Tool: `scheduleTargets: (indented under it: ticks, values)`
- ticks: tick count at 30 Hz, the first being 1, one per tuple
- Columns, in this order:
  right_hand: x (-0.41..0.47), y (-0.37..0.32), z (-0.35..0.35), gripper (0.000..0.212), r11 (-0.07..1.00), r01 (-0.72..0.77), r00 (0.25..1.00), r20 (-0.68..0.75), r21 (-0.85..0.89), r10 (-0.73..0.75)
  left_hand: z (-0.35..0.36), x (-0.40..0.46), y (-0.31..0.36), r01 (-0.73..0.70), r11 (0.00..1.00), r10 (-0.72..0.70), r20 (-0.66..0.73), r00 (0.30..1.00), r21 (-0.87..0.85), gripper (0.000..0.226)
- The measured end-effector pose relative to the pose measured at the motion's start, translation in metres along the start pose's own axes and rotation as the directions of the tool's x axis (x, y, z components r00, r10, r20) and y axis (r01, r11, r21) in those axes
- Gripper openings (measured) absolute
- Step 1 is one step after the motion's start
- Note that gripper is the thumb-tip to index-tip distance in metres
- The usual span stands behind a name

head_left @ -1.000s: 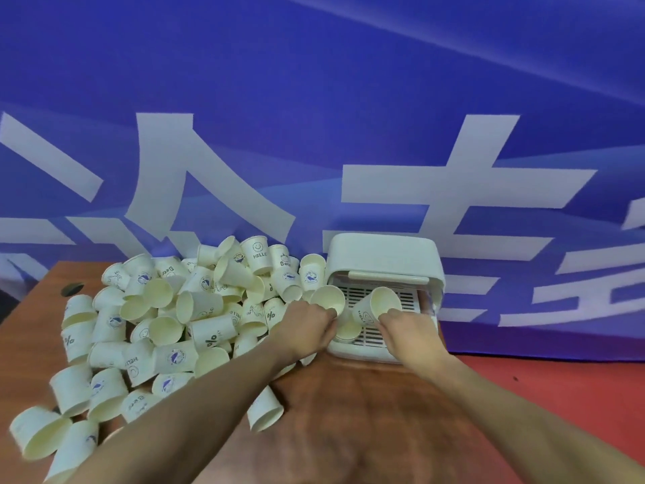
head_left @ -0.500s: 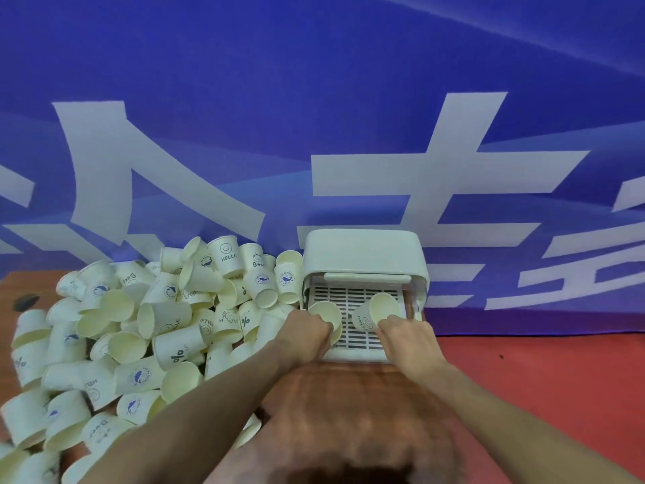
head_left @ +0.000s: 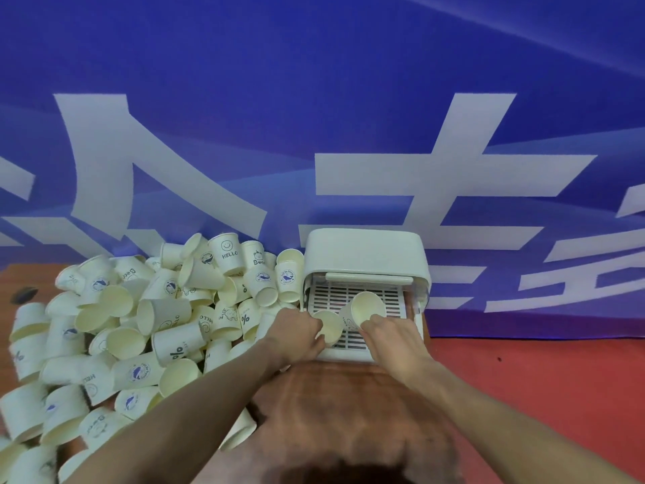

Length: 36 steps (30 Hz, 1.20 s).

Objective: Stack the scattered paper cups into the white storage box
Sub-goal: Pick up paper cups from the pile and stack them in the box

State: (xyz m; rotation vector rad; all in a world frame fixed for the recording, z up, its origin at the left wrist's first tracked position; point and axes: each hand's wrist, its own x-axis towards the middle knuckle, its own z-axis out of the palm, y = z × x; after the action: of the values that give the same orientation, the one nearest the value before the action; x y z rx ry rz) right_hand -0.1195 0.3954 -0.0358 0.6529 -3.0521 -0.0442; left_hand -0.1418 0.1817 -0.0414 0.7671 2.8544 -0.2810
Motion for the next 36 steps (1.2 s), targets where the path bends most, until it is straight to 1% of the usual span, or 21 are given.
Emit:
scheduleTargets:
  ticks: [4,6,10,14,16,18,19,20,22,23,24,26,31,34,36]
  values:
    - [0.002,-0.016,-0.012,0.034,0.999,0.048,0.999,-0.021,-0.003,-0.048,0.001,-0.016,-0.012,0.043,0.999,-0.044,-0.057,0.997,-0.027,0.040]
    - [0.006,-0.025,-0.017,0.034,0.998,0.066,0.998,-0.006,-0.017,-0.067,0.001,-0.024,-0.018,0.060,0.997,-0.063,-0.069,0.996,-0.051,0.038]
    - [0.018,-0.036,-0.013,0.036,0.995,0.091,0.994,0.064,-0.050,-0.087,0.005,-0.038,-0.028,0.097,0.992,-0.104,-0.088,0.991,-0.081,0.037]
    - [0.029,-0.043,0.001,0.036,0.994,0.081,0.987,0.148,-0.069,-0.070,0.012,-0.047,-0.041,0.126,0.989,-0.130,-0.051,0.990,-0.076,0.037]
    - [0.032,-0.047,0.004,0.029,0.989,0.086,0.982,0.177,-0.122,-0.064,0.016,-0.048,-0.048,0.138,0.988,-0.141,-0.037,0.989,-0.064,0.038]
    - [0.037,-0.049,0.013,0.011,0.982,0.120,0.977,0.194,-0.143,-0.091,0.021,-0.046,-0.055,0.150,0.987,-0.152,-0.015,0.988,-0.064,0.039]
    - [0.039,-0.051,0.017,0.006,0.983,0.112,0.977,0.197,-0.144,-0.083,0.024,-0.045,-0.058,0.154,0.986,-0.155,-0.007,0.988,-0.071,0.039]
    - [0.041,-0.053,0.017,0.007,0.985,0.104,0.972,0.226,-0.138,-0.071,0.027,-0.044,-0.061,0.156,0.985,-0.156,-0.002,0.988,-0.077,0.040]
    - [0.045,-0.055,0.020,0.007,0.984,0.106,0.970,0.232,-0.141,-0.071,0.032,-0.041,-0.067,0.151,0.985,-0.151,-0.004,0.988,-0.083,0.040]
    - [0.046,-0.056,0.024,0.009,0.986,0.125,0.963,0.253,-0.114,-0.093,0.035,-0.039,-0.069,0.146,0.985,-0.147,-0.010,0.989,-0.087,0.040]
    - [0.047,-0.056,0.028,0.018,0.987,0.133,0.960,0.259,-0.093,-0.105,0.037,-0.038,-0.070,0.141,0.986,-0.144,-0.022,0.989,-0.090,0.039]
    - [0.049,-0.057,0.034,0.029,0.993,0.115,0.957,0.272,-0.035,-0.102,0.041,-0.035,-0.072,0.132,0.986,-0.136,-0.041,0.990,-0.103,0.038]
    - [0.050,-0.059,0.036,0.041,0.997,0.082,0.957,0.277,0.013,-0.082,0.049,-0.031,-0.074,0.105,0.985,-0.119,-0.101,0.988,-0.137,0.037]
    - [0.050,-0.060,0.029,0.044,0.998,0.057,0.976,0.212,0.015,-0.059,0.050,-0.034,-0.076,0.104,0.984,-0.125,-0.144,0.982,-0.143,0.043]
    - [0.049,-0.061,0.021,0.047,0.997,0.080,0.985,0.151,0.022,-0.083,0.047,-0.039,-0.080,0.118,0.974,-0.153,-0.183,0.971,-0.191,0.047]
